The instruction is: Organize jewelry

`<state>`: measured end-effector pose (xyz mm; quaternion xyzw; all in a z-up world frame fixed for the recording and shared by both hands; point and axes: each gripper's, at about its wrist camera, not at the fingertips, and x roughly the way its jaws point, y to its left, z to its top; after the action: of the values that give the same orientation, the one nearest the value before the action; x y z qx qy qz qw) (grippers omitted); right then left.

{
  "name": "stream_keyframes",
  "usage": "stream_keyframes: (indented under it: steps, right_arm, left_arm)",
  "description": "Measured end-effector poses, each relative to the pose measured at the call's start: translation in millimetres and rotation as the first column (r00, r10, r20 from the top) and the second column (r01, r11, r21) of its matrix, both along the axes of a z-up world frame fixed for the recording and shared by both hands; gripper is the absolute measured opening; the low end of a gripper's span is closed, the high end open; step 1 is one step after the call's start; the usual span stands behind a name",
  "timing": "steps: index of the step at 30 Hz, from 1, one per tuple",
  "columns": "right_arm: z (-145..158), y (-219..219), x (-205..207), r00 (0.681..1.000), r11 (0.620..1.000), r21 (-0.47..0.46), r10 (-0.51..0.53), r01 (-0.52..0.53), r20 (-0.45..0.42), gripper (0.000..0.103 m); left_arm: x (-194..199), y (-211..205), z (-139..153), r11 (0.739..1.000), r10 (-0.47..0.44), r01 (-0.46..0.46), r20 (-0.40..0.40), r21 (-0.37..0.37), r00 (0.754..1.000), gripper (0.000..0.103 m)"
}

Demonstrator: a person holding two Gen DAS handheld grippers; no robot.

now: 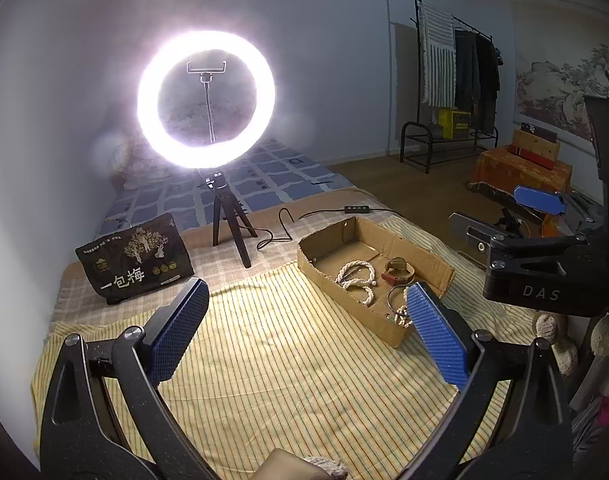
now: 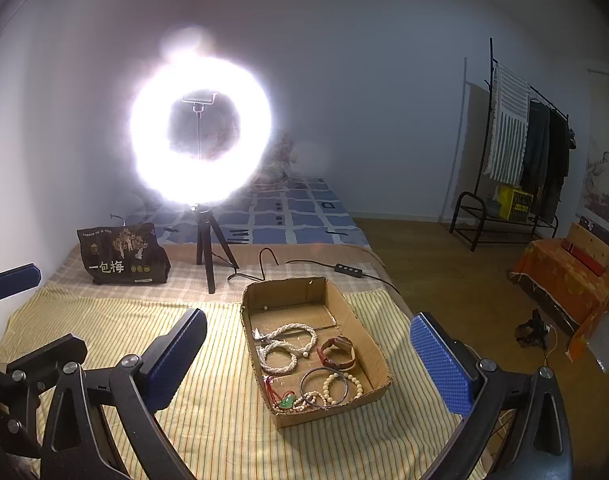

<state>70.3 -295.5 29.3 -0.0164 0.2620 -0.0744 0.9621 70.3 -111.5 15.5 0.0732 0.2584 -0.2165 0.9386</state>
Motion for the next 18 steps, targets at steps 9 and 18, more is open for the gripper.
stream_keyframes:
  steps: [9,18]
  right_arm:
    - [-0.9,0.2,-0.6,1.000,1.000,0.004,0.002,-0.002,-0.001,0.103]
    - [-1.2,0.6,-0.7,1.000,1.000,-0.001,-0.001,0.001,-0.001,0.103]
  left_arm:
    - [-1.5,-2.8,1.0,1.000,-0.011,0.011,-0.002,0.000,1.000,0.101]
    - [-3.3,-4.5,1.8,1.000,-0.016,0.016,-0.001,0.000,1.000,0.101]
